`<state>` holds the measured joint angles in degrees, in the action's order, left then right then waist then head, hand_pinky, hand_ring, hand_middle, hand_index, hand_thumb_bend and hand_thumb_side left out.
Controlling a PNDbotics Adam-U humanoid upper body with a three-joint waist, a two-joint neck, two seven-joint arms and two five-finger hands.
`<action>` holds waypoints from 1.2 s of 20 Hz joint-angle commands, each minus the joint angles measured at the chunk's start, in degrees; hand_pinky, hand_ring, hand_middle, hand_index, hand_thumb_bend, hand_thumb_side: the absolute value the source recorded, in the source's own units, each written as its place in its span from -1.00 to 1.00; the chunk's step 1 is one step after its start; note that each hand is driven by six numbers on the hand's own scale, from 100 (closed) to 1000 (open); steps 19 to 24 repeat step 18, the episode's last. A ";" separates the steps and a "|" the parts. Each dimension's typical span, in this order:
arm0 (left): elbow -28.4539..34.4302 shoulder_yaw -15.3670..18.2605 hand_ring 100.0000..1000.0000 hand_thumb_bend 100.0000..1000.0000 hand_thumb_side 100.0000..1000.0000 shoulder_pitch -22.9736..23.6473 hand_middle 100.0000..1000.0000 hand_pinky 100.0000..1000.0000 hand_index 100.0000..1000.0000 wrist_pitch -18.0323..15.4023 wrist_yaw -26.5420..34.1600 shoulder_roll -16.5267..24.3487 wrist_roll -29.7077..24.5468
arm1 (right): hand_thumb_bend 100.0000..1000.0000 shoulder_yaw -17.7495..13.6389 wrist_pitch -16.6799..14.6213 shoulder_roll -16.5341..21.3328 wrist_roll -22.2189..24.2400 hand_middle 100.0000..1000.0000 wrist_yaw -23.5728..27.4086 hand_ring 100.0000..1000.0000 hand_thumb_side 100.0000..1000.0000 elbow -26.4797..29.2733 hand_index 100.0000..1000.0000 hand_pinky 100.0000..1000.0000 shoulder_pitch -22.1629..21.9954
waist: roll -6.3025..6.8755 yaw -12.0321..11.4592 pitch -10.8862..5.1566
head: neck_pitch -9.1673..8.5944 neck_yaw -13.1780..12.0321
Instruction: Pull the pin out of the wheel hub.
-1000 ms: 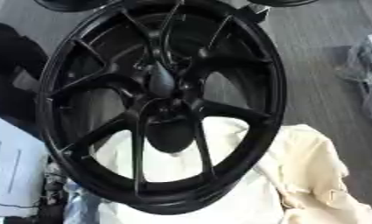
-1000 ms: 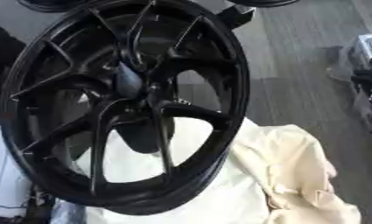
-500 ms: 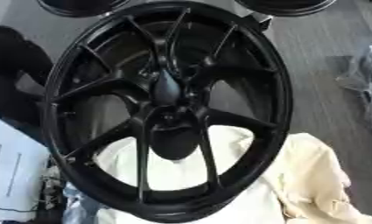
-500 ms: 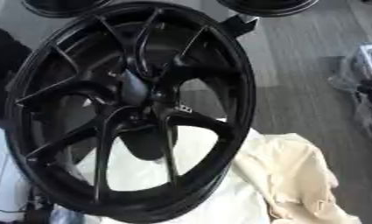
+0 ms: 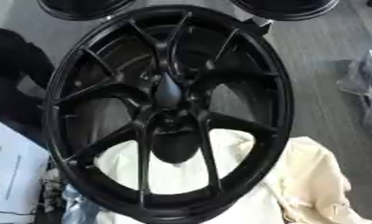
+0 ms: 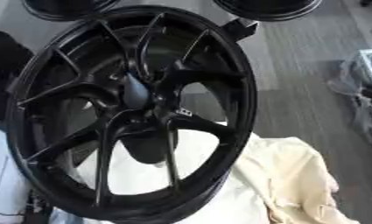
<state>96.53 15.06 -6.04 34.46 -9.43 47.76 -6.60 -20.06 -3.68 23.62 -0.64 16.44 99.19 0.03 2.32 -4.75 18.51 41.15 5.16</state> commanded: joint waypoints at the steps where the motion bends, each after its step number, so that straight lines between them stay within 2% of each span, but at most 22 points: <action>1: 0.50 1.76 0.52 -0.11 0.77 -0.96 0.51 0.67 0.68 0.48 1.29 0.90 3.64 | -1.00 -0.54 0.07 0.60 -0.09 0.43 0.23 0.64 0.40 1.34 0.81 1.00 0.15 | -0.03 -0.01 -1.20 | -0.47 -0.15; 2: 1.49 2.11 0.42 -0.51 0.79 -1.41 0.47 0.60 0.60 0.19 3.08 0.36 6.42 | -1.00 -0.61 0.00 0.58 -0.16 0.43 0.25 0.64 0.39 1.40 0.81 1.00 0.10 | -0.08 -0.01 -1.21 | -0.40 -0.17; 3: 2.76 2.42 0.34 -0.66 0.79 -1.85 0.44 0.53 0.56 -0.73 6.02 -0.46 10.04 | -1.00 -0.66 -0.06 0.57 -0.21 0.43 0.30 0.64 0.39 1.48 0.81 1.00 0.09 | -0.14 -0.03 -1.21 | -0.36 -0.22; 4: 4.09 2.47 0.24 -0.93 0.77 -2.29 0.37 0.45 0.46 -2.47 10.06 -1.44 14.25 | -1.00 -0.64 -0.08 0.57 -0.22 0.43 0.38 0.64 0.39 1.54 0.81 1.00 0.16 | -0.22 -0.01 -1.20 | -0.34 -0.34; 5: 5.29 2.25 0.22 -0.97 0.75 -2.74 0.34 0.43 0.42 -4.97 14.85 -2.59 18.62 | -1.00 -0.56 -0.07 0.57 -0.17 0.43 0.47 0.64 0.39 1.58 0.81 1.00 0.28 | -0.30 0.07 -1.19 | -0.38 -0.47; 9: 10.02 -0.55 0.16 -0.89 0.64 -4.53 0.29 0.36 0.34 -19.97 30.76 -8.38 33.82 | -1.00 -0.08 -0.04 0.56 0.37 0.43 1.05 0.64 0.38 1.74 0.81 1.00 1.02 | -0.70 1.11 -1.26 | -0.71 -1.24; 11: 11.25 -2.52 0.19 -0.83 0.65 -5.20 0.31 0.37 0.34 -25.83 35.07 -11.29 37.10 | -1.00 0.10 -0.09 0.50 0.62 0.43 1.35 0.64 0.37 1.89 0.81 1.00 1.42 | -0.96 1.63 -1.18 | -0.88 -1.65; 13: 11.95 -4.50 0.23 -0.78 0.66 -5.74 0.33 0.40 0.36 -29.75 37.54 -14.11 37.87 | -1.00 0.23 -0.18 0.43 0.85 0.43 1.56 0.64 0.36 2.08 0.81 1.00 1.80 | -1.21 2.08 -1.07 | -1.07 -2.00; 15: 12.41 -5.91 0.25 -0.70 0.63 -6.21 0.35 0.42 0.37 -32.35 38.88 -16.91 37.54 | -1.00 0.33 -0.33 0.40 1.01 0.43 1.65 0.65 0.35 2.30 0.81 1.00 2.16 | -1.45 2.33 -0.95 | -1.28 -2.29; 18: 12.54 -7.33 0.26 -0.66 0.60 -6.60 0.36 0.42 0.38 -34.38 39.29 -19.73 36.42 | -1.00 0.49 -0.63 0.49 1.21 0.43 1.55 0.65 0.33 2.67 0.81 1.00 2.69 | -1.64 2.43 -0.80 | -1.66 -2.61; 24: 12.54 -7.33 0.26 -0.66 0.60 -6.60 0.36 0.42 0.38 -34.38 39.29 -19.73 36.42 | -1.00 0.49 -0.63 0.49 1.21 0.43 1.55 0.65 0.33 2.67 0.81 1.00 2.69 | -1.64 2.43 -0.80 | -1.66 -2.61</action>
